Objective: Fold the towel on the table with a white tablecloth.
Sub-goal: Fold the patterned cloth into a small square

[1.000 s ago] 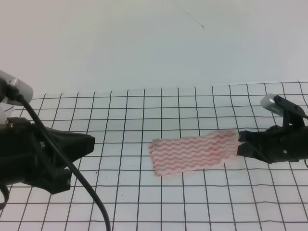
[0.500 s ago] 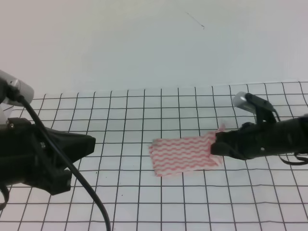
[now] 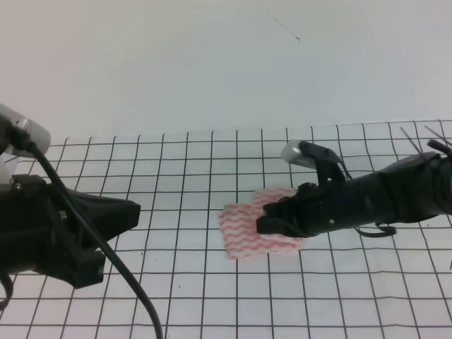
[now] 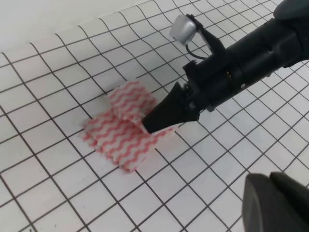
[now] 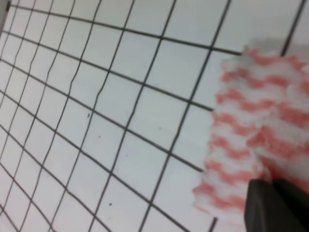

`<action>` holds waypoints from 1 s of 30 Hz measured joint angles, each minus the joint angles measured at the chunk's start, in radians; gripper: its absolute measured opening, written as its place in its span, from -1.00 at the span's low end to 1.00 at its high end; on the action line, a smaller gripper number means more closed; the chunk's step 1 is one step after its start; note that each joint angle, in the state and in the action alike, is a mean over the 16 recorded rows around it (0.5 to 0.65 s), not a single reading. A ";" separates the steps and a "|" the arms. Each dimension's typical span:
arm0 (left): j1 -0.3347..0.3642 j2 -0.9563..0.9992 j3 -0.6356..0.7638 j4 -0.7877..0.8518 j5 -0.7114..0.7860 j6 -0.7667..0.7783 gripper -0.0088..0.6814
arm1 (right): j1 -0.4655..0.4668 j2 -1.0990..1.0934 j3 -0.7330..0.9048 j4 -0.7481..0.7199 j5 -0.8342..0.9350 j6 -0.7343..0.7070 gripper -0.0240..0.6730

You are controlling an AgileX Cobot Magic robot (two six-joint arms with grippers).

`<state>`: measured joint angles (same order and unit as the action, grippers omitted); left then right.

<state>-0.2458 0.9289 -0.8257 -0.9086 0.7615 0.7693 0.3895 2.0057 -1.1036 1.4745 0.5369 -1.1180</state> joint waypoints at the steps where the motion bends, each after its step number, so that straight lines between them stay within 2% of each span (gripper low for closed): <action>1: 0.000 0.000 0.000 0.001 0.001 0.000 -0.98 | 0.007 0.005 -0.006 0.000 0.003 0.000 -0.92; 22: 0.000 0.000 0.000 0.003 0.007 0.000 -0.98 | 0.100 0.065 -0.075 -0.007 0.042 0.003 -0.92; 30: 0.000 -0.001 0.000 0.005 0.008 0.000 -0.98 | 0.109 0.075 -0.086 -0.007 0.057 -0.012 -0.75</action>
<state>-0.2458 0.9279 -0.8261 -0.9032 0.7698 0.7693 0.4987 2.0805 -1.1895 1.4679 0.5936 -1.1297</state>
